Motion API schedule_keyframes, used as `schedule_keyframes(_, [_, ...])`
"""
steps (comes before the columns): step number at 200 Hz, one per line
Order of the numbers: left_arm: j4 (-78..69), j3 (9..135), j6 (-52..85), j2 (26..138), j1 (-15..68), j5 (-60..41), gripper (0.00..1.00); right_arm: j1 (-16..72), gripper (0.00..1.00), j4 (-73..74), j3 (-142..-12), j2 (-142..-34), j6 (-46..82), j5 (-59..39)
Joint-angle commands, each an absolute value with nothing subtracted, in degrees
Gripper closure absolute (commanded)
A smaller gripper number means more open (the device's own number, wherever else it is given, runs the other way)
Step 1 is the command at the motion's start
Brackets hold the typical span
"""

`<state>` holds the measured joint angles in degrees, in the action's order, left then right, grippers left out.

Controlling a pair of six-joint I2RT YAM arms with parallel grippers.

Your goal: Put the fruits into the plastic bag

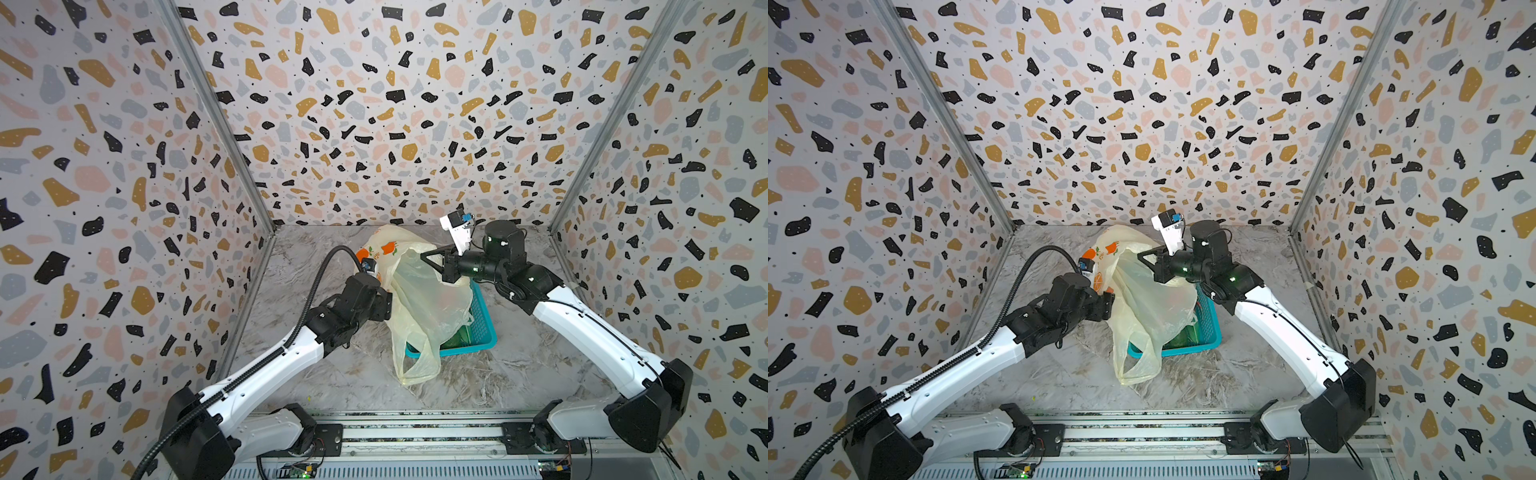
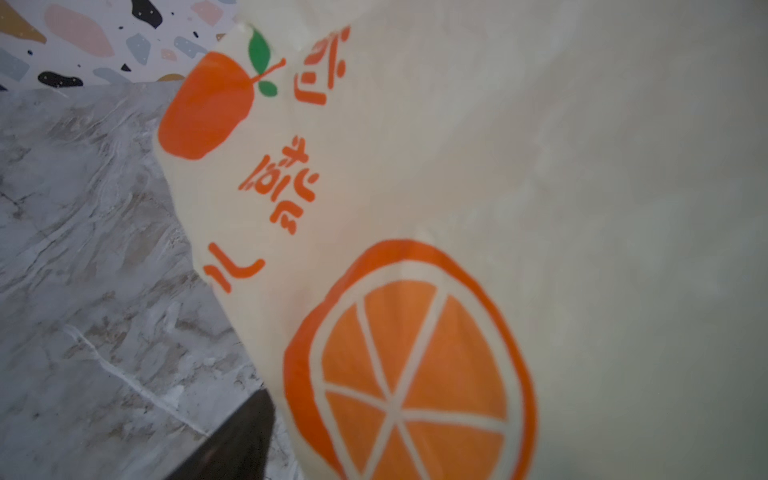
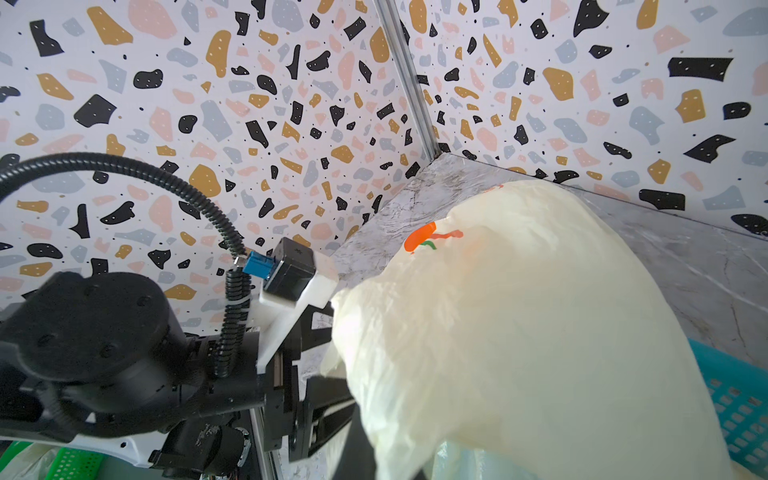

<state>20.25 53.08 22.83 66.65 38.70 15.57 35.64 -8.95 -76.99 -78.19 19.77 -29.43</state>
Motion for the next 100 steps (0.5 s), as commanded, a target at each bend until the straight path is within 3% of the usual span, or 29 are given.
schedule_keyframes(1, [16.37, 54.30, 23.51, 65.81, 38.85, 14.01, 0.79, 35.32, 1.00, -8.31, -78.21, -77.22, 20.34, -30.54])
schedule_keyframes(9, [16.99, 56.14, 22.35, 65.74, 38.85, 11.93, 0.93, 34.88, 1.00, -8.68, -78.39, -77.29, 20.49, -30.66])
schedule_keyframes(18, [18.80, 58.69, 21.19, 65.79, 38.82, 10.70, 1.00, 34.25, 0.99, -9.33, -78.66, -77.75, 20.84, -30.87])
schedule_keyframes(61, [36.26, 72.32, 16.38, 67.42, 38.51, 9.79, 1.00, 29.93, 0.99, -11.38, -81.47, -82.08, 22.04, -33.05])
schedule_keyframes(100, [41.58, 72.30, 18.66, 64.13, 36.06, 3.00, 1.00, 30.40, 0.97, -11.34, -88.35, -88.87, 21.97, -34.60])
